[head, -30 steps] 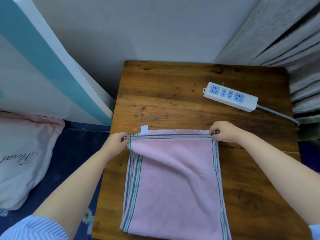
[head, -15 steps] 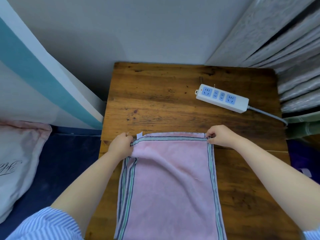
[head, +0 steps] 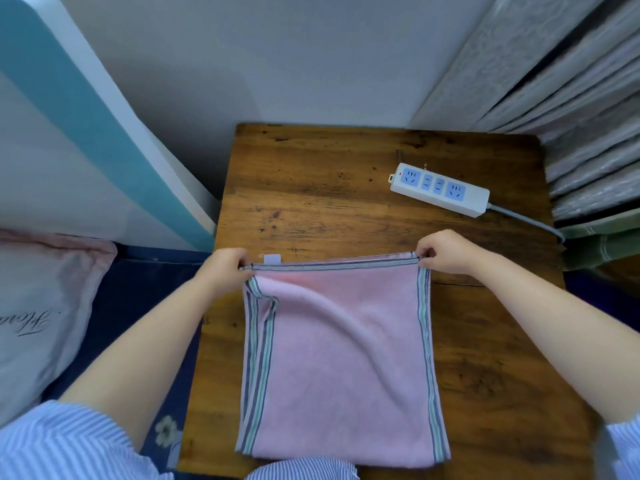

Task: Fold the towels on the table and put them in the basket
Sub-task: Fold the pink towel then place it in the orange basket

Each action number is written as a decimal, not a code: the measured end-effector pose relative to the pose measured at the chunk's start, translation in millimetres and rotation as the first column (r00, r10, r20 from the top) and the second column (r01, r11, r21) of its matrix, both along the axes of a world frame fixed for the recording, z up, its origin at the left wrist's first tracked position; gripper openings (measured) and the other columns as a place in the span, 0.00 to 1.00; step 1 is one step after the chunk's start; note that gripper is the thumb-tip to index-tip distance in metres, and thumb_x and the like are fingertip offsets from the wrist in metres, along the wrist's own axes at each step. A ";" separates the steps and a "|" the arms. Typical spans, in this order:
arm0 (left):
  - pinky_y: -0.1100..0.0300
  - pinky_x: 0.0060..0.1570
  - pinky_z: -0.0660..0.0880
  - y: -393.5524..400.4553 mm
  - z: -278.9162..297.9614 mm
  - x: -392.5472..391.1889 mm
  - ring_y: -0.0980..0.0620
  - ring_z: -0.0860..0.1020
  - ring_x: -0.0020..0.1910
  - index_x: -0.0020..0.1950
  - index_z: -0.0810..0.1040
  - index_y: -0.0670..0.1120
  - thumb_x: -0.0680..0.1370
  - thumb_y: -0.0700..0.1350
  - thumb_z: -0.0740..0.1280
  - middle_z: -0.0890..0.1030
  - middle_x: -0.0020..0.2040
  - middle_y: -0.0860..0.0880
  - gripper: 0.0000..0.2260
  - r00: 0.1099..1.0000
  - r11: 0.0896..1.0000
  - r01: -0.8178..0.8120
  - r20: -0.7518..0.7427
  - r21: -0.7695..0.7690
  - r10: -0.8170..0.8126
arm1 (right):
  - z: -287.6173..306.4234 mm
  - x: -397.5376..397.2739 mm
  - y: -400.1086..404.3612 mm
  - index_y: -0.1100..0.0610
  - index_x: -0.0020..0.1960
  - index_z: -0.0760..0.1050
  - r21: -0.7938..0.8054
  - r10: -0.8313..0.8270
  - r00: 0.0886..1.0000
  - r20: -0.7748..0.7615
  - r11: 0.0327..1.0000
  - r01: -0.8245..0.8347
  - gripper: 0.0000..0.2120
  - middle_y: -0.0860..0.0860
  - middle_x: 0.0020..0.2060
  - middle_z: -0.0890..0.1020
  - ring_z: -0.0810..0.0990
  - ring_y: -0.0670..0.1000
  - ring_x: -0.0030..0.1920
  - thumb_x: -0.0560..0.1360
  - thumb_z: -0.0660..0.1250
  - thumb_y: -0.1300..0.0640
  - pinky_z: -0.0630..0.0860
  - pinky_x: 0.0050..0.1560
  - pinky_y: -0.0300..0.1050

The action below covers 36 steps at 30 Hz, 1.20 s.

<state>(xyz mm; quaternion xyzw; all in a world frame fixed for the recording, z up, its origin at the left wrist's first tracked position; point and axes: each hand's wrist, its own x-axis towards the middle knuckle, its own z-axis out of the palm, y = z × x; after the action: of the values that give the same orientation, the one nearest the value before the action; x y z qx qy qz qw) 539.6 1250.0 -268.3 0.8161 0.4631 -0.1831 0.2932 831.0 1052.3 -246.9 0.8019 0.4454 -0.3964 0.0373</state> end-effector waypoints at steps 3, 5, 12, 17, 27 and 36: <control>0.58 0.40 0.66 3.9 22.9 -6.0 0.47 0.72 0.42 0.34 0.67 0.48 0.74 0.39 0.68 0.73 0.39 0.47 0.12 0.998 1.000 0.005 0.056 0.024 -0.007 | 18.4 -6.6 2.1 0.53 0.41 0.73 0.047 0.050 0.997 0.053 0.998 -0.052 0.05 0.49 0.40 0.76 0.74 0.48 0.43 0.74 0.66 0.61 0.70 0.38 0.37; 0.57 0.42 0.67 4.4 36.9 -7.6 0.46 0.72 0.44 0.37 0.68 0.46 0.74 0.37 0.67 0.74 0.41 0.46 0.10 0.993 0.998 -0.016 0.114 0.061 0.009 | 33.1 -8.0 1.1 0.51 0.35 0.70 0.108 0.062 0.994 0.095 0.992 -0.072 0.11 0.48 0.37 0.75 0.73 0.48 0.40 0.73 0.67 0.62 0.69 0.34 0.35; 0.55 0.54 0.69 2.4 104.2 -4.4 0.40 0.73 0.55 0.55 0.78 0.36 0.77 0.35 0.61 0.73 0.48 0.41 0.09 0.961 0.954 0.050 0.248 0.295 -0.127 | 111.0 -11.4 -9.9 0.50 0.28 0.61 0.357 0.071 0.961 0.268 0.919 -0.168 0.20 0.51 0.33 0.72 0.72 0.53 0.39 0.69 0.67 0.65 0.65 0.39 0.41; 0.56 0.54 0.66 -7.0 174.5 27.5 0.39 0.73 0.56 0.53 0.79 0.33 0.75 0.31 0.58 0.74 0.49 0.34 0.12 0.838 0.871 -0.210 0.541 0.444 -0.074 | 170.3 -14.5 -7.7 0.62 0.48 0.72 0.622 -0.247 0.885 0.395 0.781 -0.060 0.07 0.65 0.48 0.78 0.77 0.64 0.51 0.71 0.60 0.67 0.71 0.47 0.49; 0.52 0.46 0.71 -41.1 218.0 29.8 0.38 0.76 0.52 0.54 0.76 0.37 0.76 0.35 0.57 0.79 0.53 0.37 0.11 0.855 0.751 -0.152 0.467 0.643 -0.226 | 226.3 -32.3 -43.7 0.67 0.57 0.75 0.747 -0.550 0.706 0.446 0.663 0.045 0.21 0.66 0.56 0.75 0.72 0.63 0.59 0.72 0.51 0.60 0.69 0.57 0.51; 0.49 0.48 0.71 -36.1 235.7 21.6 0.37 0.76 0.53 0.56 0.76 0.36 0.78 0.36 0.58 0.79 0.54 0.35 0.11 0.805 0.716 -0.177 0.518 0.676 -0.290 | 240.1 -27.2 -61.0 0.67 0.55 0.76 0.781 -0.546 0.730 0.411 0.624 0.028 0.17 0.66 0.54 0.76 0.73 0.64 0.58 0.74 0.53 0.63 0.71 0.55 0.54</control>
<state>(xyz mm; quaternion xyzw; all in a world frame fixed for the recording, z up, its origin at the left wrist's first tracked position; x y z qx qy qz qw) 561.2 1213.8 -32.6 0.8940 0.3554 0.2583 0.0873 803.8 991.3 -6.8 0.8938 0.3832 0.0985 -0.2109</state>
